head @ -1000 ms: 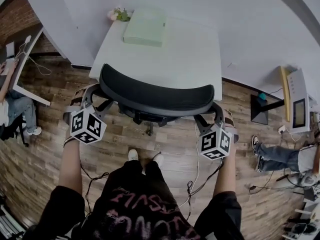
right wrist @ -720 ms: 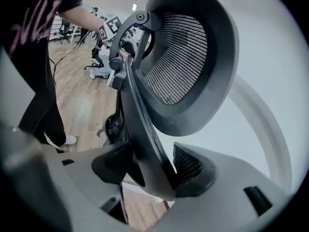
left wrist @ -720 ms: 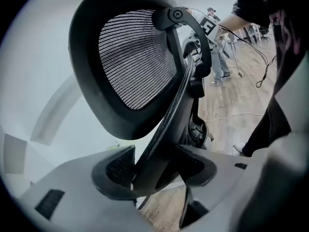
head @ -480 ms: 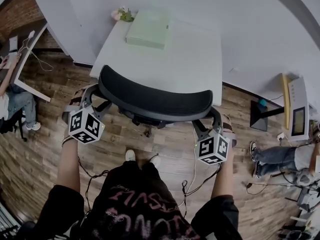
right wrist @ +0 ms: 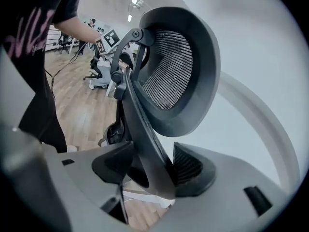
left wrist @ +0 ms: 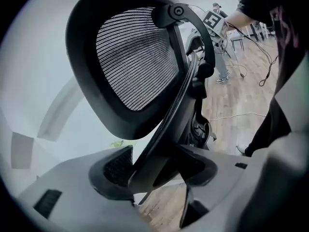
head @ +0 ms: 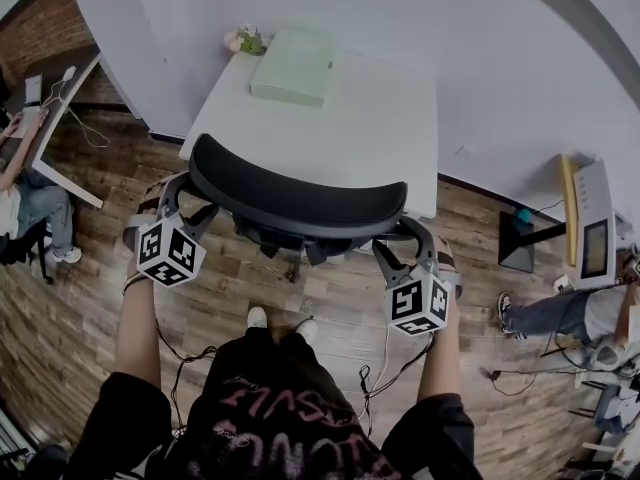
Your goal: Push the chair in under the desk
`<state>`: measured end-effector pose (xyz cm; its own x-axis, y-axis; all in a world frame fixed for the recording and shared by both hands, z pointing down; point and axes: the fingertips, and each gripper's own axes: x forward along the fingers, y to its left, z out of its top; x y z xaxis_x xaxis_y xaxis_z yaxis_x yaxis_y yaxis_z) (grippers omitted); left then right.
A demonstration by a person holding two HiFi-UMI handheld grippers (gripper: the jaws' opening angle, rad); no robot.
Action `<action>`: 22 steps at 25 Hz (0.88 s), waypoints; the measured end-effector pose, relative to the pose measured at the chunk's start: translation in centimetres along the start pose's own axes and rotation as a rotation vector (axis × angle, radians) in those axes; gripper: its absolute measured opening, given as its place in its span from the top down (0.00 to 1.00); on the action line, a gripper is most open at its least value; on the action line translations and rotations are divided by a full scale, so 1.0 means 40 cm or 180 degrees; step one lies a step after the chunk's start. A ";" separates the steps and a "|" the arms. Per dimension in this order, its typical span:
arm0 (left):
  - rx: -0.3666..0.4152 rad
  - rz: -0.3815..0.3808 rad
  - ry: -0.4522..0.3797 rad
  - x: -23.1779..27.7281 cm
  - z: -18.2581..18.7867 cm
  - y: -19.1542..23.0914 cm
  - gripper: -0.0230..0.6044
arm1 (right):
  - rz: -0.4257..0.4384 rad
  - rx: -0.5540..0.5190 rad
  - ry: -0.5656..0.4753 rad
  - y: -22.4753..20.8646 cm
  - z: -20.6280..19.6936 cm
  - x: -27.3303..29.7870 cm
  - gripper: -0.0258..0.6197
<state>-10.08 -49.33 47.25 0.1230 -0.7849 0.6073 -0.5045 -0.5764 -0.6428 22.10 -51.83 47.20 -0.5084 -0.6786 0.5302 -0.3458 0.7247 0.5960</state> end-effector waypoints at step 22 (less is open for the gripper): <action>-0.1315 0.0543 -0.0579 -0.177 0.003 -0.016 0.59 | -0.0442 0.0983 -0.0474 0.051 0.062 -0.149 0.68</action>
<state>-10.52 -43.44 43.32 0.1378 -0.9087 0.3941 -0.8233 -0.3263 -0.4644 22.47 -45.98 43.75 -0.5412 -0.7647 0.3498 -0.6299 0.6442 0.4338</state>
